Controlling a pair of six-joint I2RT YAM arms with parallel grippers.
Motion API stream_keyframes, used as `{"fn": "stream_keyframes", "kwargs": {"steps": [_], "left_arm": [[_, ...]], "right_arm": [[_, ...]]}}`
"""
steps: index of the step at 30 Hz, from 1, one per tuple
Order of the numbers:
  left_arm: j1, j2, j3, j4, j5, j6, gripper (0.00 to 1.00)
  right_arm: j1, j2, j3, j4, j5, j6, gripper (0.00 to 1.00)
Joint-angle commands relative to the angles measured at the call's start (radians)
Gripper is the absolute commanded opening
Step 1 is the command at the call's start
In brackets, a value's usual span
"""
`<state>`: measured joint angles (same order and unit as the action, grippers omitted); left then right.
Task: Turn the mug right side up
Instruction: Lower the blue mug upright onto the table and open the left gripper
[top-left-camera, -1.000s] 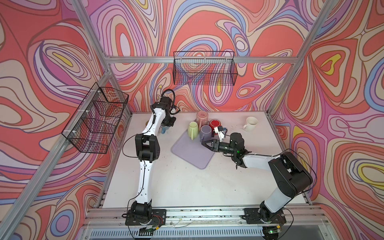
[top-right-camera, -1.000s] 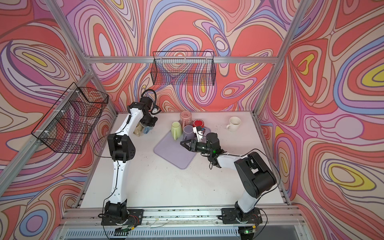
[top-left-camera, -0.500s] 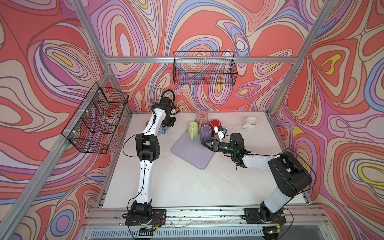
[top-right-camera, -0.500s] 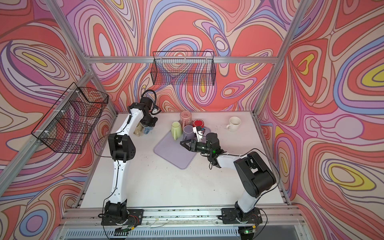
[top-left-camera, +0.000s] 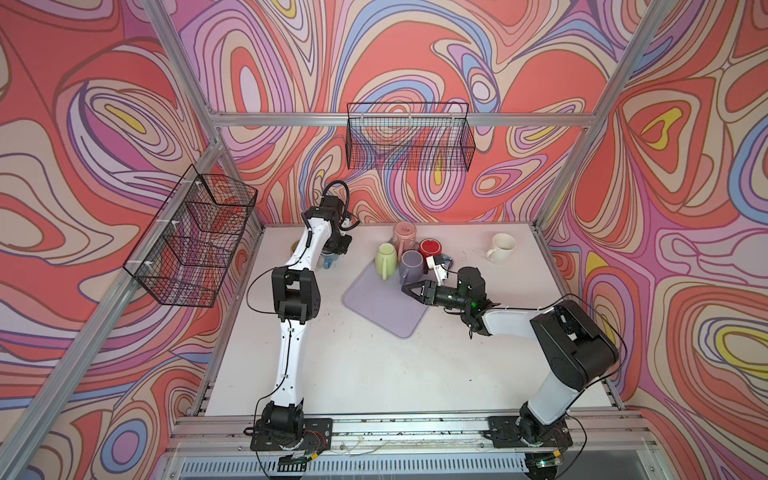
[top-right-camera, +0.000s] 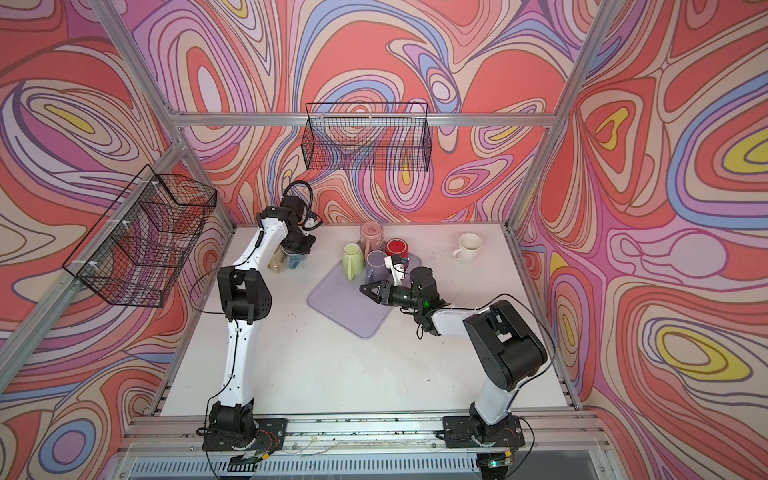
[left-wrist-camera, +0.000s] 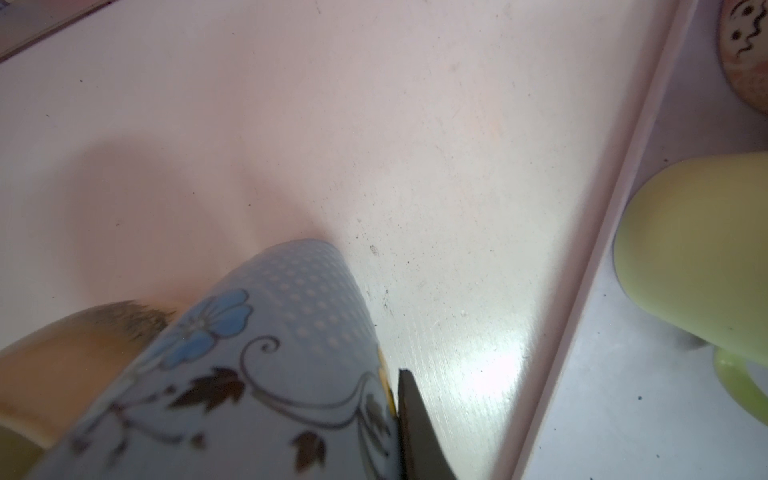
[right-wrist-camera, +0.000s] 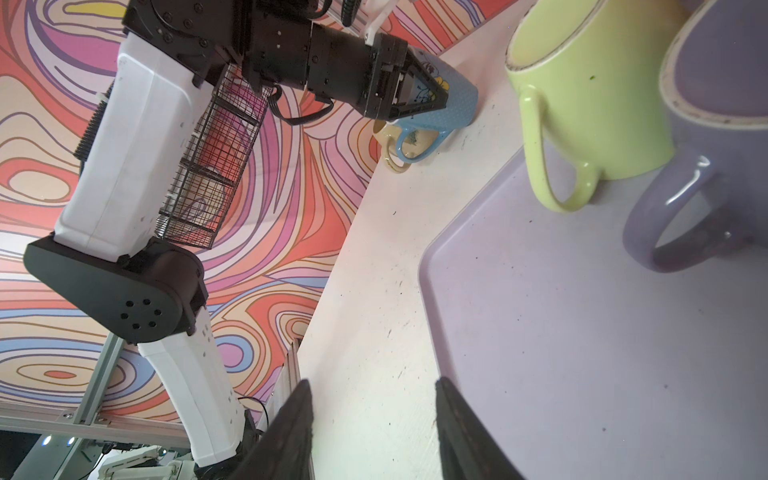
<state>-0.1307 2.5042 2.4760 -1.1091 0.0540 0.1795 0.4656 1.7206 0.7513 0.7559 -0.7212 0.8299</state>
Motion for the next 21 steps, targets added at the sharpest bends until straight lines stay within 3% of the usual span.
{"fn": "stream_keyframes", "kwargs": {"steps": [1,12,21], "left_arm": [[0.011,0.013,0.018,0.017,0.004,0.002,0.00],[0.013,0.020,0.018,0.024,0.010,0.000,0.01],[0.013,0.024,0.019,0.029,0.009,-0.003,0.09]], "right_arm": [[0.004,0.019,0.007,0.025,0.009,0.003,0.49],[0.005,0.033,0.016,0.028,0.006,0.007,0.49],[0.004,0.042,0.019,0.034,0.005,0.009,0.49]]}}
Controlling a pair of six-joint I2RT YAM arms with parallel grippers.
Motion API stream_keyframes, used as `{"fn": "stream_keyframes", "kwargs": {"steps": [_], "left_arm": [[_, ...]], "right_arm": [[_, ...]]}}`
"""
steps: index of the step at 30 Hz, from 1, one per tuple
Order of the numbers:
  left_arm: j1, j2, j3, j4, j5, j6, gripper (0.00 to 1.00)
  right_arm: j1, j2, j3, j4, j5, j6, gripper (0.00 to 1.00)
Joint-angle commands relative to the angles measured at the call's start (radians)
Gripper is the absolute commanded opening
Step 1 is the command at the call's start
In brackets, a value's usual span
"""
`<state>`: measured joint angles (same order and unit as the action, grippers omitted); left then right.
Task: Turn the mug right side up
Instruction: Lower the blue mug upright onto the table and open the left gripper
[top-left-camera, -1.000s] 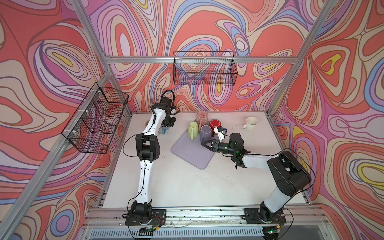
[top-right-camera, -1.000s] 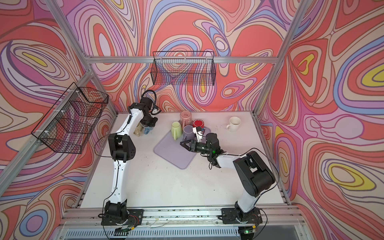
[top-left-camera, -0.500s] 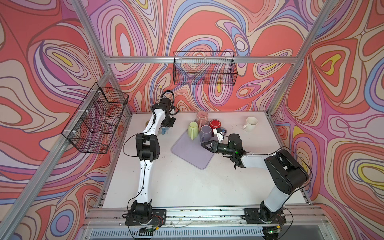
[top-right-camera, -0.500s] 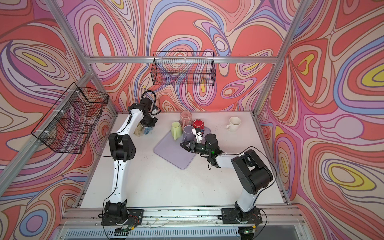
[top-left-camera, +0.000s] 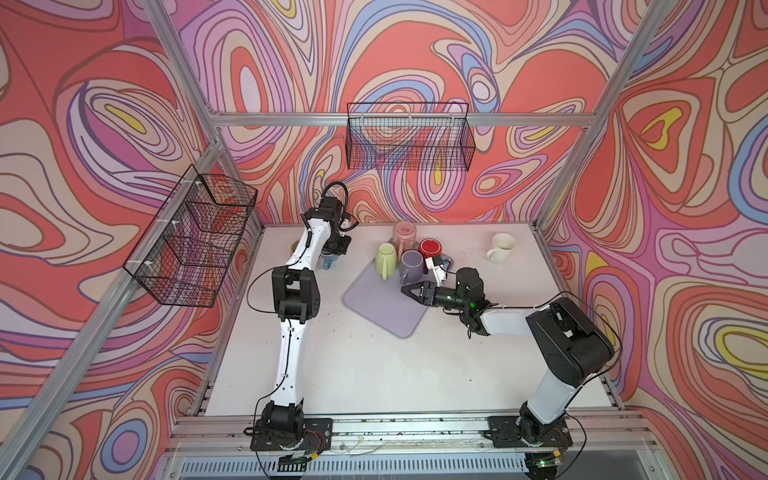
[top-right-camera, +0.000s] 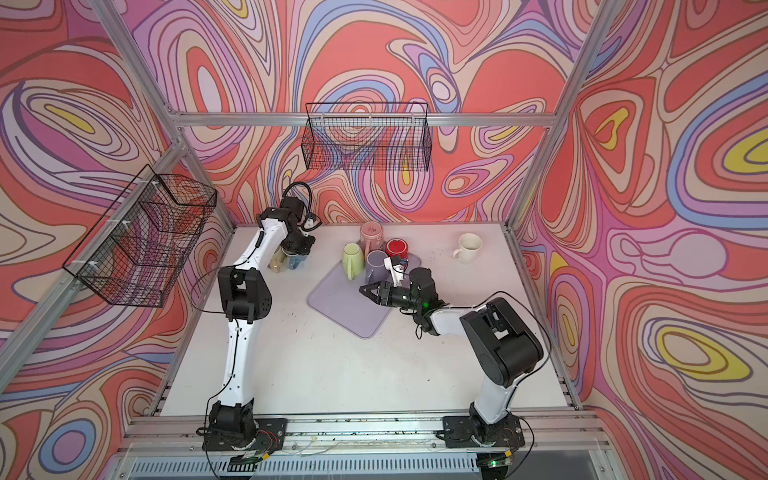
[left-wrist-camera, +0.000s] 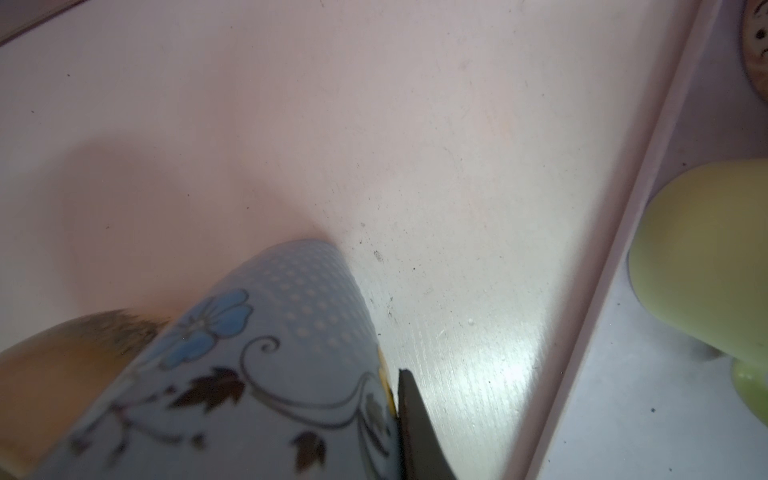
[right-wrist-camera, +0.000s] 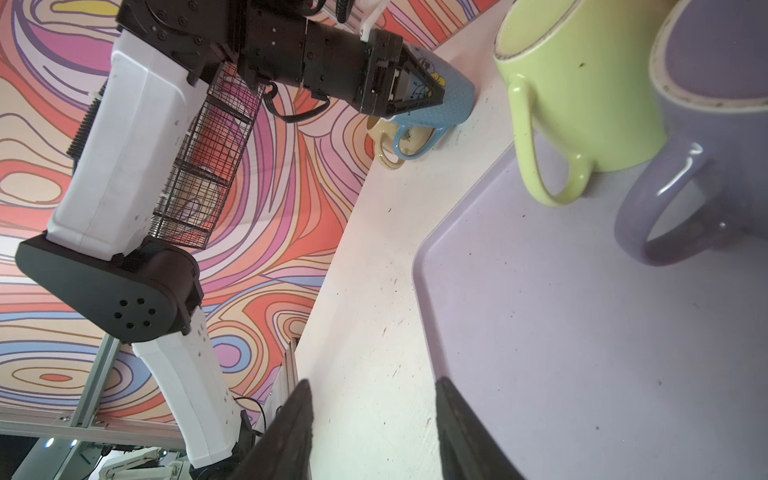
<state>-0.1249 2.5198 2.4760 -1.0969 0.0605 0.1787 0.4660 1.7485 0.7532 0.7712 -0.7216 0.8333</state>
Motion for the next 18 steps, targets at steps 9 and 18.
{"fn": "stream_keyframes", "kwargs": {"steps": [9,18], "left_arm": [[0.007,-0.001,0.019,0.026,-0.022,0.005,0.17],[0.007,-0.027,0.020,0.045,-0.020,-0.004,0.20]], "right_arm": [[0.004,0.017,0.021,0.028,-0.001,0.010,0.49],[0.003,0.017,0.021,0.032,-0.001,0.013,0.48]]}}
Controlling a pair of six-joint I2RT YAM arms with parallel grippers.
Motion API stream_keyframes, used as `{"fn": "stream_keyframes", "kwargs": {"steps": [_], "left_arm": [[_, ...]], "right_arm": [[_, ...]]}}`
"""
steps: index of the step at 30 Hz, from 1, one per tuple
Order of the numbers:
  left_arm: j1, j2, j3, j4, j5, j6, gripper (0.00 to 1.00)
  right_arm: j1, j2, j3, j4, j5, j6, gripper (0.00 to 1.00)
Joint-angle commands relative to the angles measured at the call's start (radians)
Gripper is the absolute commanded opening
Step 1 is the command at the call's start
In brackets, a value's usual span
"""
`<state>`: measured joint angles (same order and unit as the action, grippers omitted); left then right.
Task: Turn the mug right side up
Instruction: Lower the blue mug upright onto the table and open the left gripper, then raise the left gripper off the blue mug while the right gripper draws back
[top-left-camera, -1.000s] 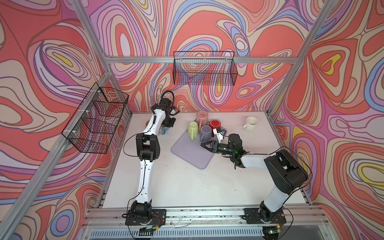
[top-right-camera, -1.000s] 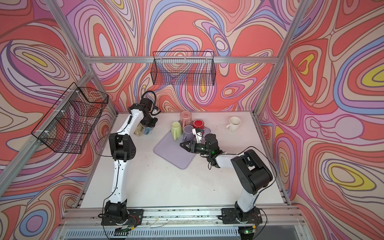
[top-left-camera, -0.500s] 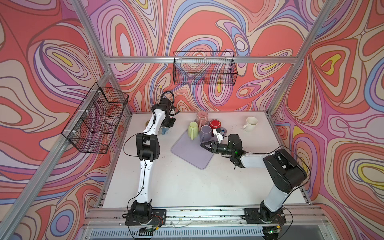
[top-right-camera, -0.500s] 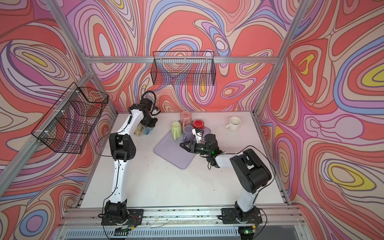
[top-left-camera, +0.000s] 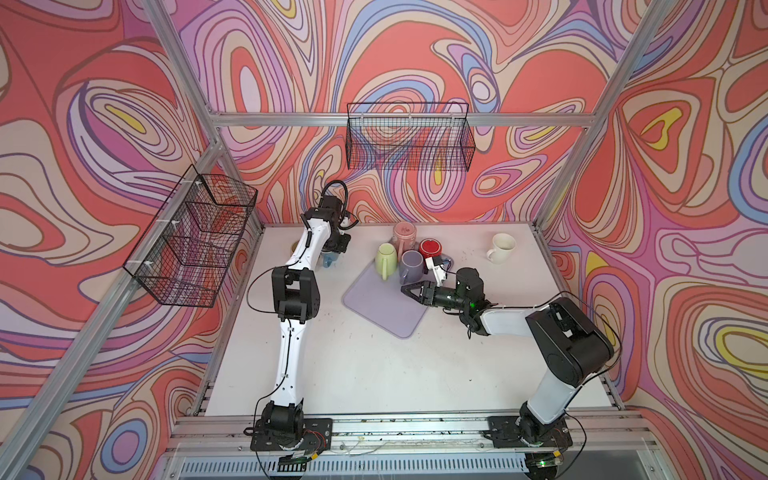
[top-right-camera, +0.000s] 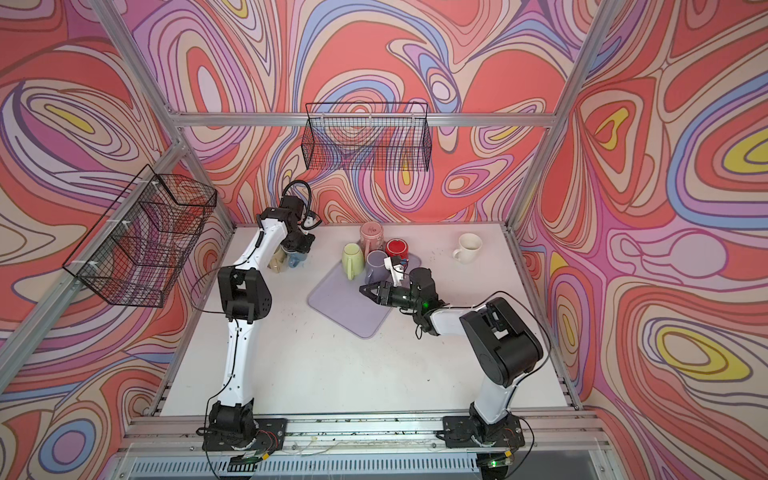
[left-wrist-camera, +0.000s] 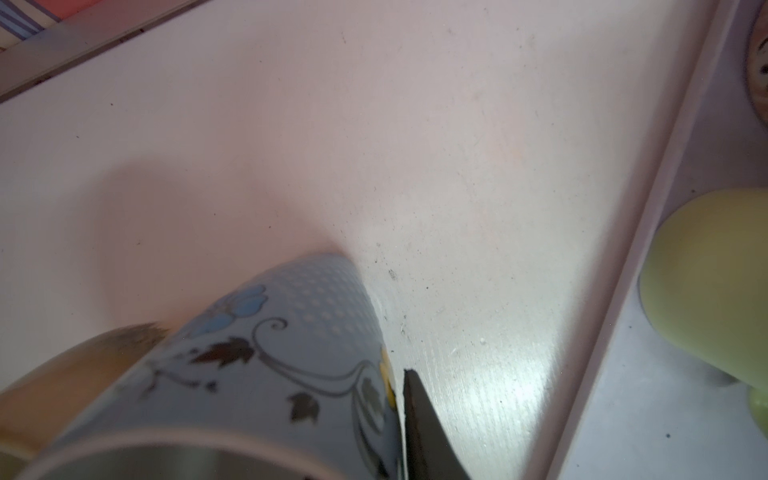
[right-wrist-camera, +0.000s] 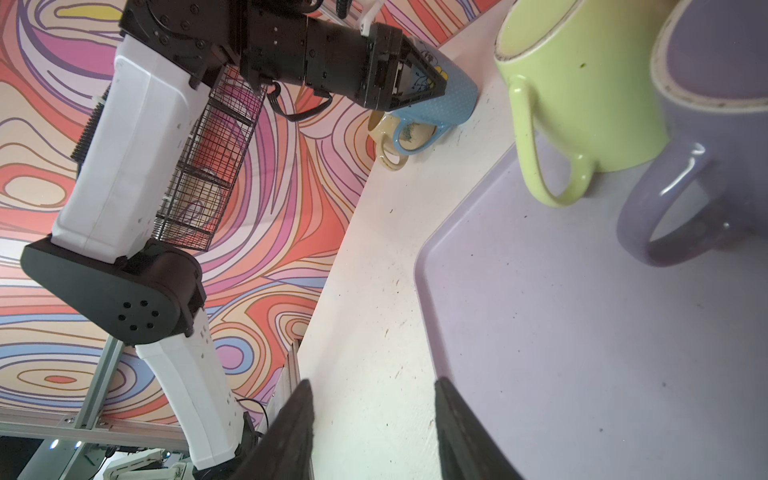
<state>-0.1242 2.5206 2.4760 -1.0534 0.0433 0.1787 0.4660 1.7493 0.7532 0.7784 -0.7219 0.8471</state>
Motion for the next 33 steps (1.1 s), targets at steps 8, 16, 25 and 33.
{"fn": "stream_keyframes", "kwargs": {"steps": [8,16,25,33], "left_arm": [[0.006,-0.055,0.020,0.002,-0.001,-0.002,0.20],[0.006,-0.077,0.020,0.011,0.011,-0.005,0.23],[0.006,-0.094,0.020,0.003,0.003,0.003,0.24],[0.006,-0.122,0.020,0.004,0.027,0.005,0.28]], "right_arm": [[0.005,0.016,0.021,0.024,-0.001,0.002,0.48],[0.005,0.016,0.021,0.028,-0.001,0.003,0.48],[0.006,0.016,0.023,0.029,-0.001,0.006,0.48],[0.007,0.016,0.020,0.034,0.005,0.006,0.48]]}}
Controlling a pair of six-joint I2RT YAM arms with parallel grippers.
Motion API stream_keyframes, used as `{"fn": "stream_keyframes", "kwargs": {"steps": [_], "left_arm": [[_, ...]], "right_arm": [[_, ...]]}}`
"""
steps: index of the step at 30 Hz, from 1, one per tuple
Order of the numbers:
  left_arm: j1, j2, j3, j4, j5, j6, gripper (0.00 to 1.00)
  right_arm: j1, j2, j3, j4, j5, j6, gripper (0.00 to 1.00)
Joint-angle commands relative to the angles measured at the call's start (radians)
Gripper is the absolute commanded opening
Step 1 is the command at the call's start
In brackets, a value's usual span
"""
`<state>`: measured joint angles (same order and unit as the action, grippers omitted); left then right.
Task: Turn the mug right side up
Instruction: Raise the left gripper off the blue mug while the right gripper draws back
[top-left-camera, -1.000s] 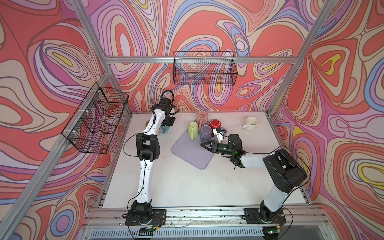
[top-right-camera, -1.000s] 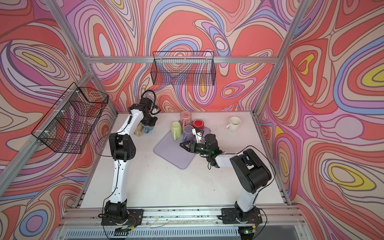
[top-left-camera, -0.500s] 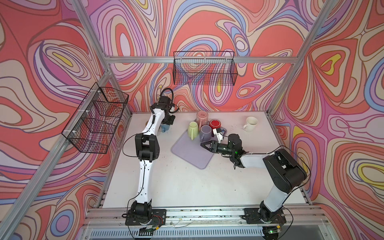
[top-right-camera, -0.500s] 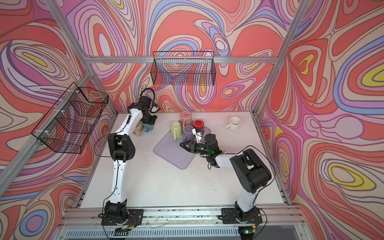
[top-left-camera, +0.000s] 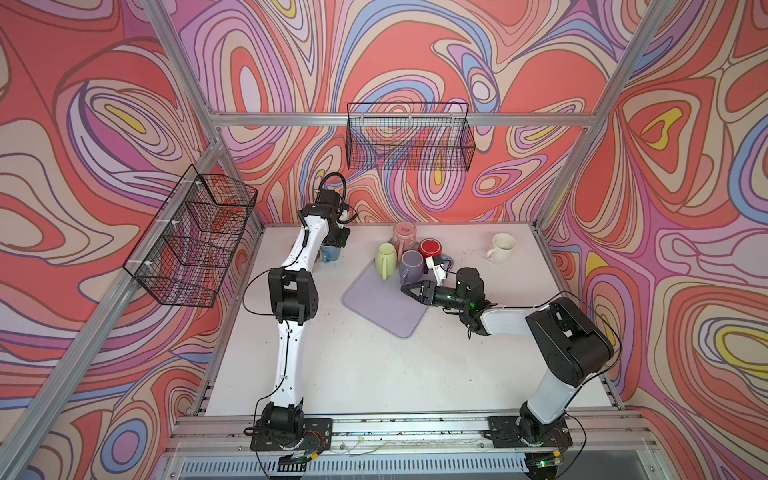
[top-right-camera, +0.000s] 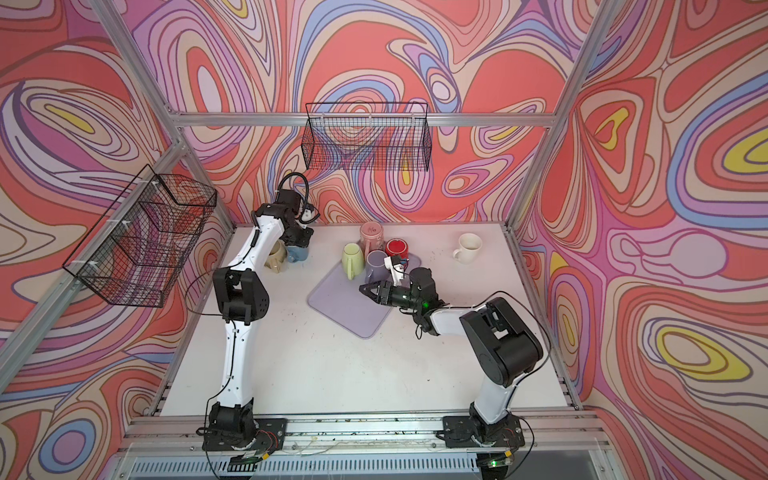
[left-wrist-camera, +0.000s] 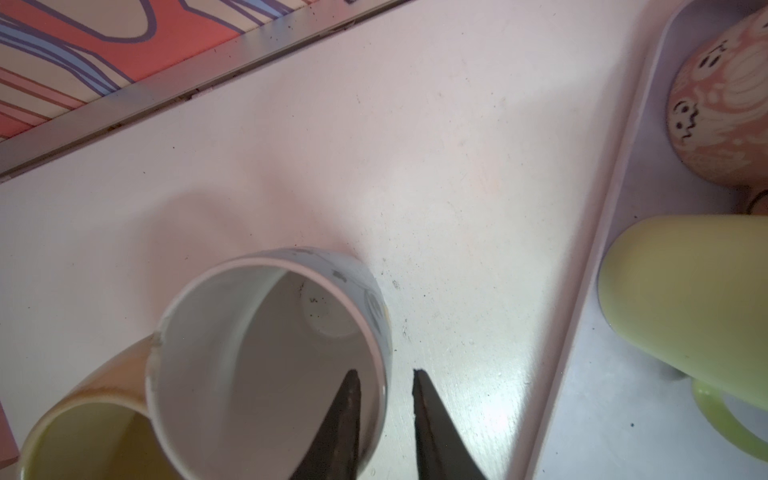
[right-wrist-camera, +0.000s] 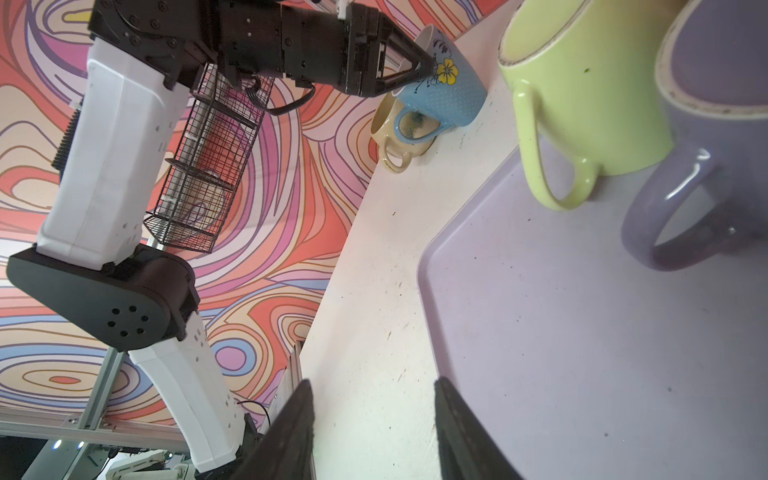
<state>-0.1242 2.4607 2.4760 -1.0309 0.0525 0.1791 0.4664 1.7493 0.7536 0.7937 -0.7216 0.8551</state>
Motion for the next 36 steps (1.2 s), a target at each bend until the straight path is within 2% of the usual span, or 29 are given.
{"fn": "stream_keyframes", "kwargs": {"steps": [1,12,13,14,16,21,25,28,34,36], "left_arm": [[0.006,-0.068,0.019,-0.016,0.020,0.006,0.28],[0.001,-0.193,-0.072,0.028,0.063,0.013,0.33],[0.001,-0.218,-0.098,0.040,0.062,0.013,0.34],[0.000,-0.242,-0.125,0.050,0.063,0.013,0.39],[0.000,-0.291,-0.180,0.069,0.071,0.009,0.41],[-0.015,-0.454,-0.403,0.167,0.097,-0.048,0.46],[-0.059,-0.646,-0.694,0.341,0.113,-0.122,0.47],[-0.104,-0.759,-0.847,0.426,0.128,-0.175,0.48],[-0.222,-0.939,-1.098,0.566,0.051,-0.259,0.50],[-0.242,-0.992,-1.197,0.644,0.045,-0.305,0.55]], "right_arm": [[0.008,0.016,0.018,0.018,0.007,-0.004,0.49],[0.011,0.016,0.019,0.004,0.015,-0.015,0.49],[0.011,0.016,0.021,-0.001,0.016,-0.019,0.49],[0.010,0.016,0.021,-0.011,0.016,-0.023,0.49],[0.011,0.010,0.022,-0.029,0.023,-0.035,0.49],[0.011,-0.004,0.029,-0.074,0.040,-0.057,0.48],[0.010,-0.042,0.035,-0.164,0.074,-0.098,0.48],[0.011,-0.106,0.051,-0.329,0.128,-0.183,0.48],[0.011,-0.278,0.098,-0.679,0.322,-0.350,0.51],[0.011,-0.328,0.114,-0.762,0.394,-0.377,0.51]]}}
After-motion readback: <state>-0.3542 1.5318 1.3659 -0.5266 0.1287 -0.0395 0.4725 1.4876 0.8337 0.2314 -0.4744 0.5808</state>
